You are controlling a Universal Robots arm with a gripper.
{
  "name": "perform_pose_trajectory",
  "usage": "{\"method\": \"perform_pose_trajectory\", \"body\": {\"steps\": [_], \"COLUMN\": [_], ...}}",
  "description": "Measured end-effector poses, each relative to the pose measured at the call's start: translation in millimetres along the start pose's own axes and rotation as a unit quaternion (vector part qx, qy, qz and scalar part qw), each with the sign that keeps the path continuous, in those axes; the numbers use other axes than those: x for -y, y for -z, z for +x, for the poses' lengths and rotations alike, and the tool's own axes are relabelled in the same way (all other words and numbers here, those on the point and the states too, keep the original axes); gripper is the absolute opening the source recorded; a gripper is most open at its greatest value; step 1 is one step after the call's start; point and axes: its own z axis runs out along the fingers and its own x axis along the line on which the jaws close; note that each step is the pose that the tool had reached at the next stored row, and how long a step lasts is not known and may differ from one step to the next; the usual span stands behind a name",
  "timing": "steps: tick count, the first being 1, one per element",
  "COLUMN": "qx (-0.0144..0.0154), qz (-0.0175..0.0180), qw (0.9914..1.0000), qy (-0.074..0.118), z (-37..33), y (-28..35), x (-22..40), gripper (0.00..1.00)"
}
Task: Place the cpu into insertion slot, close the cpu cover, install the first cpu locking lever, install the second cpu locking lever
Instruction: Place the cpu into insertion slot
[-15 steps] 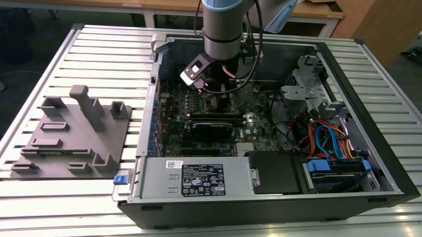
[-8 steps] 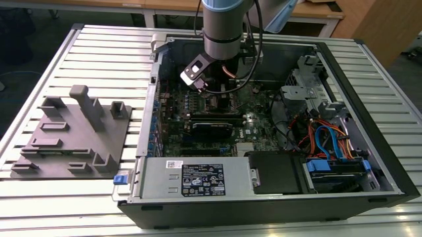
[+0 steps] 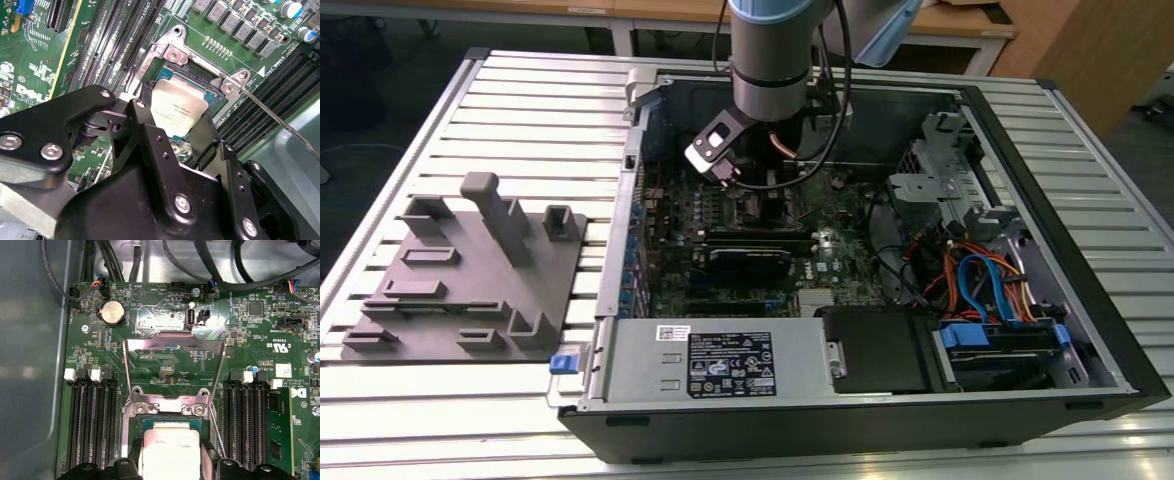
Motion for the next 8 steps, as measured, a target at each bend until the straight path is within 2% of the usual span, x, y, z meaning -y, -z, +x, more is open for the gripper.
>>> {"method": "perform_pose_trajectory", "body": {"steps": [3,4,6,7,8], "qx": [-0.0002,-0.0001,-0.0002,-0.0001,0.0000], "qz": [-0.0001,-0.0001,-0.0001,0.0000,0.0000], "qw": [1.00000,1.00000,1.00000,1.00000,1.00000], "qy": [0.000,0.000,0.000,0.000,0.000], "z": [0.0,0.0,0.0,0.0,0.1], "y": [-0.1,-0.1,-0.1,0.0,0.0], "x": [0.0,0.0,0.0,0.0,0.0], "gripper": [0.55,0.61,0.61,0.67,0.67]}}
